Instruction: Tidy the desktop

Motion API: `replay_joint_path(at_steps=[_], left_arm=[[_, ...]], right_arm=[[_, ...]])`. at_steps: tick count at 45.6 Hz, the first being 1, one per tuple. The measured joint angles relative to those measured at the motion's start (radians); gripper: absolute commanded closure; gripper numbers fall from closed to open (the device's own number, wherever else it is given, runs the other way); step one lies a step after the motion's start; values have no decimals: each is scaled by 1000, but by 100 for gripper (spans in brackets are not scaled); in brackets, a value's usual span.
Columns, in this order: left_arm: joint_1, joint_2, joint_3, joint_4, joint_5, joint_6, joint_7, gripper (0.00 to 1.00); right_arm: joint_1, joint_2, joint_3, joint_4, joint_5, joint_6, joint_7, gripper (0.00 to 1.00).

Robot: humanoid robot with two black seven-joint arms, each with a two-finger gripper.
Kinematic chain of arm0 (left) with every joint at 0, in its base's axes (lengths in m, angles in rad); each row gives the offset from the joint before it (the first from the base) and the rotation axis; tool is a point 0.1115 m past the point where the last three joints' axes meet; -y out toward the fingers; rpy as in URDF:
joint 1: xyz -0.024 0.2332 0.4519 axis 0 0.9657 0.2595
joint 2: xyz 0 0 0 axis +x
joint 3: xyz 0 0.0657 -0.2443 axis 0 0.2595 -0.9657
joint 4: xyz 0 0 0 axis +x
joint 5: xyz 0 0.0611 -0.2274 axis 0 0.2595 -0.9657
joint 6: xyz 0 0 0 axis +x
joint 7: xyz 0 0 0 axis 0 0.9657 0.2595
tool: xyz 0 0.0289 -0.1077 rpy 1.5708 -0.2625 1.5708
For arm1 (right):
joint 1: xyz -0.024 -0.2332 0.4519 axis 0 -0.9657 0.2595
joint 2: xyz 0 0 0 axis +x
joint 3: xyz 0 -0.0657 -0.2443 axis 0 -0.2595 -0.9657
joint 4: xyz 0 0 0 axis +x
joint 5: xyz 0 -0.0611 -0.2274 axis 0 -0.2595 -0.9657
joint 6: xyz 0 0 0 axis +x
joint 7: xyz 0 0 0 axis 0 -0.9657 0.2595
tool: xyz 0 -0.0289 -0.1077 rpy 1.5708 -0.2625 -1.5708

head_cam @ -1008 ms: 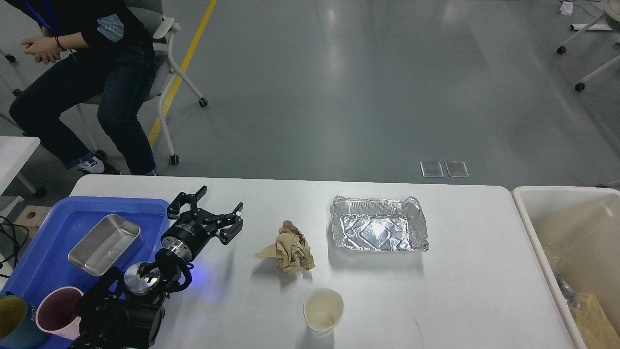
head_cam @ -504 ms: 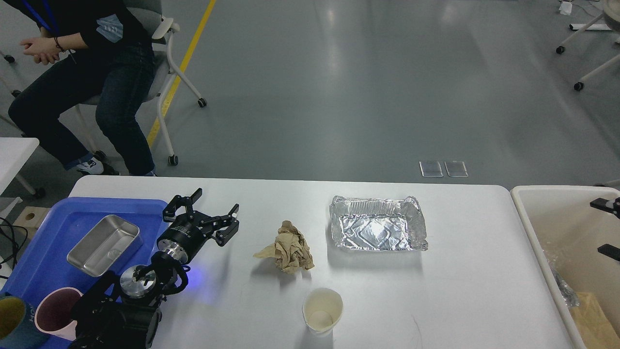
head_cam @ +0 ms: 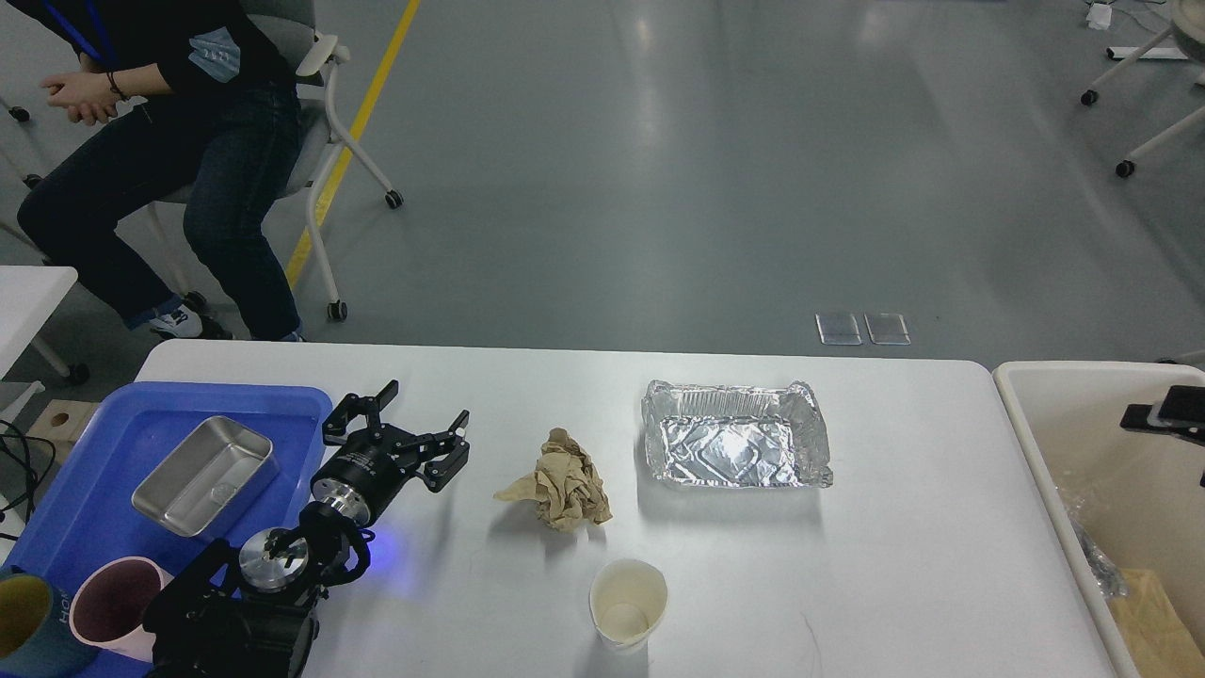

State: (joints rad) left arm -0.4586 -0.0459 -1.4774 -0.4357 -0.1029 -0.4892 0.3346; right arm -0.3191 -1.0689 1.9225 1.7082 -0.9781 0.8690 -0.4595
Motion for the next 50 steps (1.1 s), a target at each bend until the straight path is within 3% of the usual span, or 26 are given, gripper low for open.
replay_joint_path(at_steps=[13, 33, 50], left_arm=[[0, 1, 6, 0, 1, -1, 0, 0], [-2, 9, 13, 0, 8, 4, 0, 0], [51, 71, 13, 0, 12, 1, 4, 0]], right_arm=[[32, 26, -26, 37, -6, 63, 4, 0], [212, -110, -42, 5, -7, 91, -10, 0], [231, -23, -62, 0, -10, 91, -10, 0]])
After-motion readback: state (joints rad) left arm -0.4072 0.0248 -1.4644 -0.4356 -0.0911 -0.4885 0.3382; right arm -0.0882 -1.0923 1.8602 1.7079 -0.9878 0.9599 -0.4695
